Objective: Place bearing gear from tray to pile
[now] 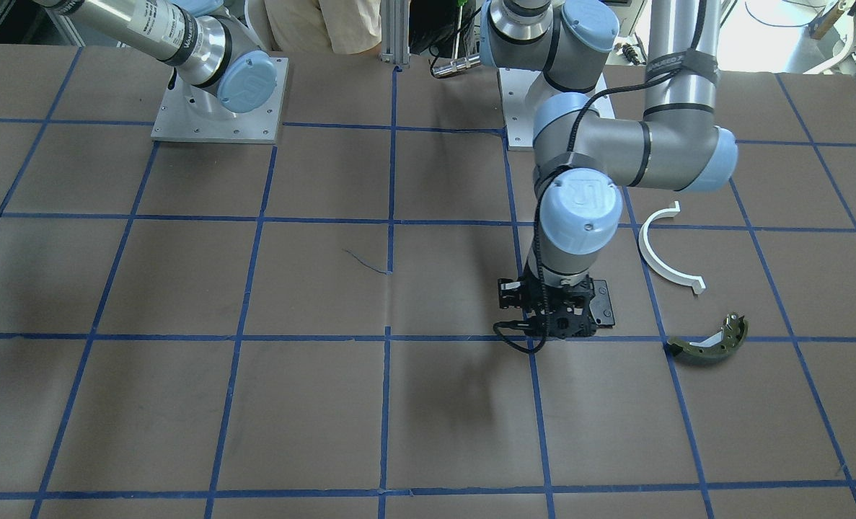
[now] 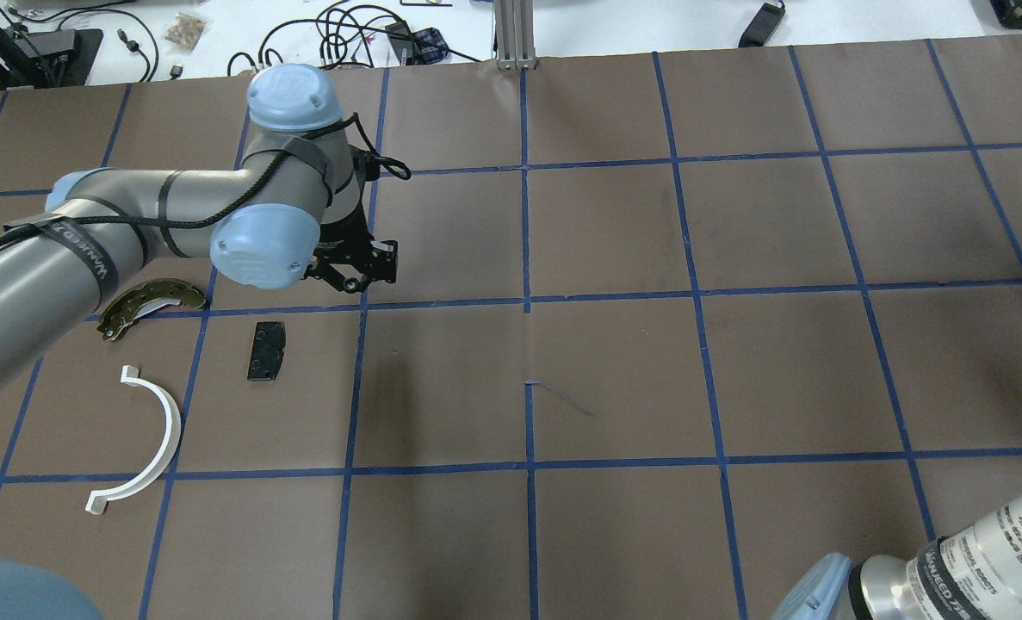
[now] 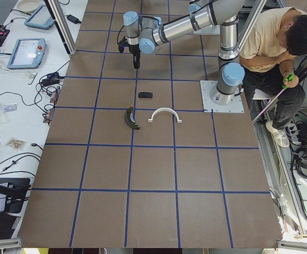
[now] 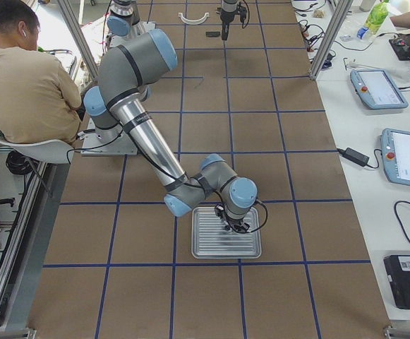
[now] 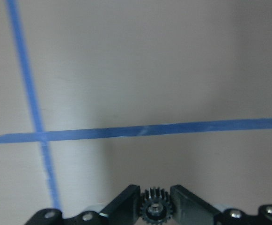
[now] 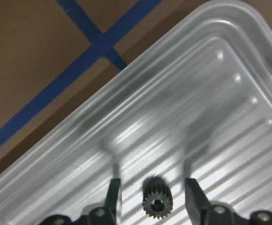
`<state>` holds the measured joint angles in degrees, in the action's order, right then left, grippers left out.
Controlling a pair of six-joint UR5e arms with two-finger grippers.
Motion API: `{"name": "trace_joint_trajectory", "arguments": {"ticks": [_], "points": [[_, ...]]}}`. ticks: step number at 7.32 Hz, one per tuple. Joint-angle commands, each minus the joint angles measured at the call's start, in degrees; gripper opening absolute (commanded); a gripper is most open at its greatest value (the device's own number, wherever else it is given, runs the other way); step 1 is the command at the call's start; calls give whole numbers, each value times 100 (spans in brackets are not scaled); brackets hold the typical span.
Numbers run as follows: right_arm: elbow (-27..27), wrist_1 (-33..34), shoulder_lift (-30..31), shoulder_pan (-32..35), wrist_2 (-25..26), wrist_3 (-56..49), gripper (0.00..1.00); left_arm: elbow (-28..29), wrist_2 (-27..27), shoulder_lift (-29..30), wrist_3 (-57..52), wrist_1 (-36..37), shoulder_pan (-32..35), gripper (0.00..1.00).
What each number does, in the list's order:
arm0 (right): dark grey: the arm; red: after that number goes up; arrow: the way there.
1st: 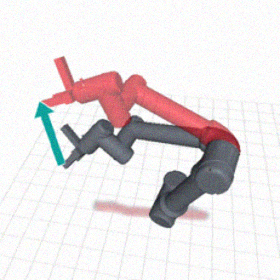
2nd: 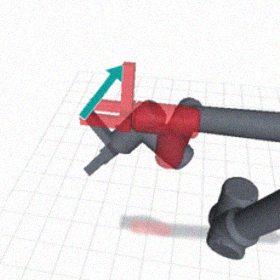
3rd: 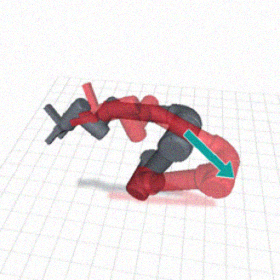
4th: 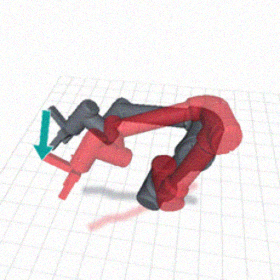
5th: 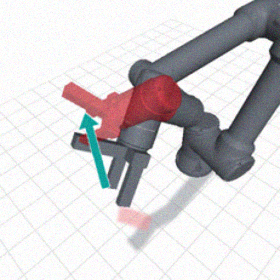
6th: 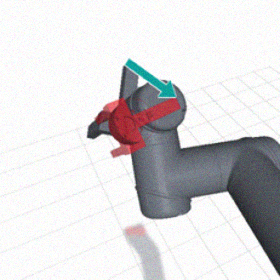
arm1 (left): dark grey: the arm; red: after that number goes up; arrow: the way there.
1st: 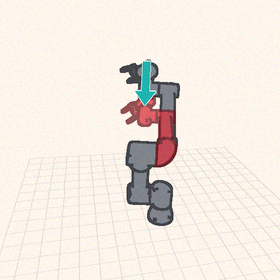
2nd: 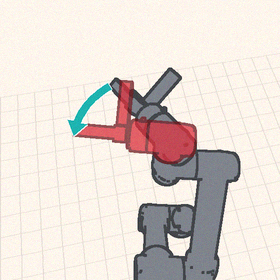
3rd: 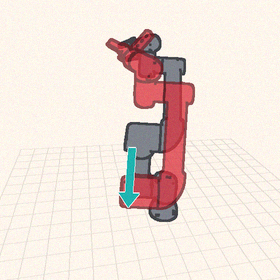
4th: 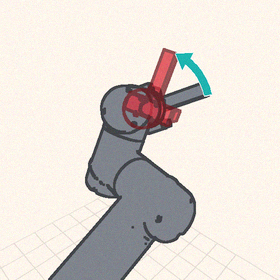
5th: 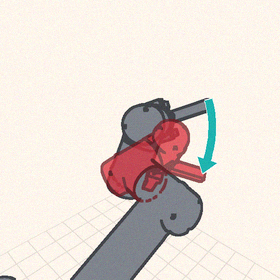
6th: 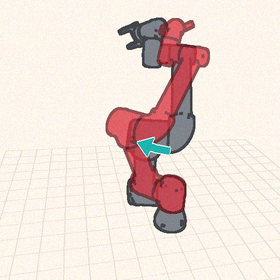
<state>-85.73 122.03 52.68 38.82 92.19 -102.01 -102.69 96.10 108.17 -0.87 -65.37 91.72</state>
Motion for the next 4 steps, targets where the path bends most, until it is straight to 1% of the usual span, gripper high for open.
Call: {"name": "trace_joint_trajectory", "arguments": {"ticks": [1,2,3,4], "points": [[-22,-4,-3,3,1,32,54,-530,84,-312,-1409,-29,-714,0],[-23,5,-3,-6,1,41,52,-846,276,-453,-2095,102,-1056,0],[-23,5,-3,-6,18,41,50,-1223,252,-507,-2519,600,-1503,0],[-23,-3,-12,3,184,84,41,-1627,243,-507,-3072,1231,-1899,0]]}}
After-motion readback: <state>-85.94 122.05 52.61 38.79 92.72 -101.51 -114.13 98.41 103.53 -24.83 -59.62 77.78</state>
